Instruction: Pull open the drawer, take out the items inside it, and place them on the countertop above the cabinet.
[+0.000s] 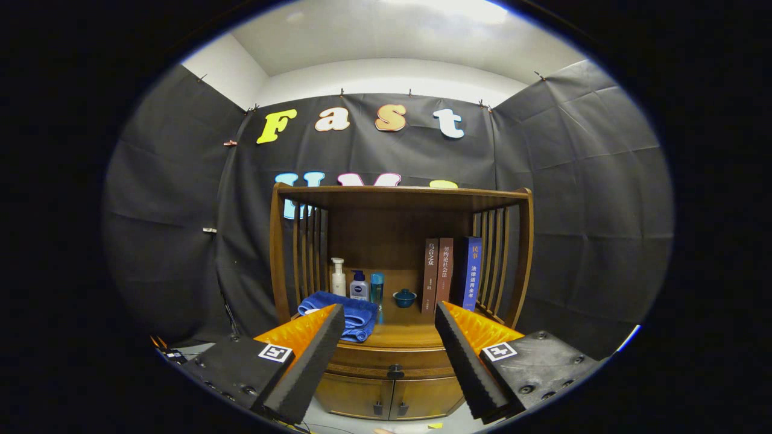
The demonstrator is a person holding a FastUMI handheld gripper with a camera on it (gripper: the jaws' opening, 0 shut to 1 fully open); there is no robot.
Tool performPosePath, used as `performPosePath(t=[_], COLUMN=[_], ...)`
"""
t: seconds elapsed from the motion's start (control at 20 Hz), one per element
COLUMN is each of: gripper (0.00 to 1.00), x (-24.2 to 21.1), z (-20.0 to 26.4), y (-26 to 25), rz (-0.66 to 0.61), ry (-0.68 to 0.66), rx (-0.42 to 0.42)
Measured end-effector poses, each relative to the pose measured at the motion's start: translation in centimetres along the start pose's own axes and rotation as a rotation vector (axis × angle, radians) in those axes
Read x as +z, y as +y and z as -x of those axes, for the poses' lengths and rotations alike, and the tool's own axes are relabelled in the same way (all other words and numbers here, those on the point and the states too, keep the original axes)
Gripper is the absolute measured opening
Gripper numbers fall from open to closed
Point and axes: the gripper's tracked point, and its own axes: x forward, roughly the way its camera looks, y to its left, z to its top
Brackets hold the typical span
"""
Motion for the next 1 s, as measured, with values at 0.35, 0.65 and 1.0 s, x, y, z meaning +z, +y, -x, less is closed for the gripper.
performPosePath(t=[0.35,0.65,1.0], gripper=[0.98,0.98,0.99], x=[-0.2,-2.6,-10.5], z=[-0.2,-1.4,-5.1], y=[0.0,-0.6,-1.4], rz=[0.001,-0.012,-0.043], ry=[-0.001,0.030,0.135], rx=[0.000,-0.020,-0.029])
